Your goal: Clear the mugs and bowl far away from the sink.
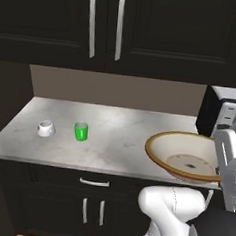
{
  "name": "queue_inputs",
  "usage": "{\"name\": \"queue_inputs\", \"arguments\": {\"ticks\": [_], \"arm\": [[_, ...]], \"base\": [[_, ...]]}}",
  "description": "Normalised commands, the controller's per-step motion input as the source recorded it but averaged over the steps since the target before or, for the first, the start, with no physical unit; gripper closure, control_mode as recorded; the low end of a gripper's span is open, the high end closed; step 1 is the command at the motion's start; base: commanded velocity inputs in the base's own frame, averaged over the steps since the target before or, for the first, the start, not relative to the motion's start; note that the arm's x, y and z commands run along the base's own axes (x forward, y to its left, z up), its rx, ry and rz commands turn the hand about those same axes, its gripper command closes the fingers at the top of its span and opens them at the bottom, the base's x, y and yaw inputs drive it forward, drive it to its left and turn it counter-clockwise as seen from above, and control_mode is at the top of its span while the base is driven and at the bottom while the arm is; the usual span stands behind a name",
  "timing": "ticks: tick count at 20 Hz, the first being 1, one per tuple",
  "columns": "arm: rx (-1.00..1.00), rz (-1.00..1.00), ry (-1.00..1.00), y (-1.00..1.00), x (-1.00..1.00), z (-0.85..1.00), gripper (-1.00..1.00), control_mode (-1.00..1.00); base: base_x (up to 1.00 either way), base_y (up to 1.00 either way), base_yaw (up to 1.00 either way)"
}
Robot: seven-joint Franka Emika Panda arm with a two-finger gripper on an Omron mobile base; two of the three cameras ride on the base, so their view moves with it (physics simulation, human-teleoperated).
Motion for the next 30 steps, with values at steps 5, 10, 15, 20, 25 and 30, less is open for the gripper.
{"name": "queue_inputs", "arguments": {"ticks": [5,10,15,20,25,30], "arm": [[0.00,0.00,0.00,0.00,0.00,0.00,1.00,1.00],[0.00,0.00,0.00,0.00,0.00,0.00,1.00,1.00],[0.00,0.00,0.00,0.00,0.00,0.00,1.00,1.00],[0.00,0.00,0.00,0.00,0.00,0.00,1.00,1.00],[0.00,0.00,0.00,0.00,0.00,0.00,1.00,1.00],[0.00,0.00,0.00,0.00,0.00,0.00,1.00,1.00]], "base": [[0.60,0.02,0.01],[0.35,0.05,0.00],[0.10,-0.01,0.06],[0.06,-0.05,0.16],[0.21,-0.09,0.09],[0.19,-0.10,-0.14]]}}
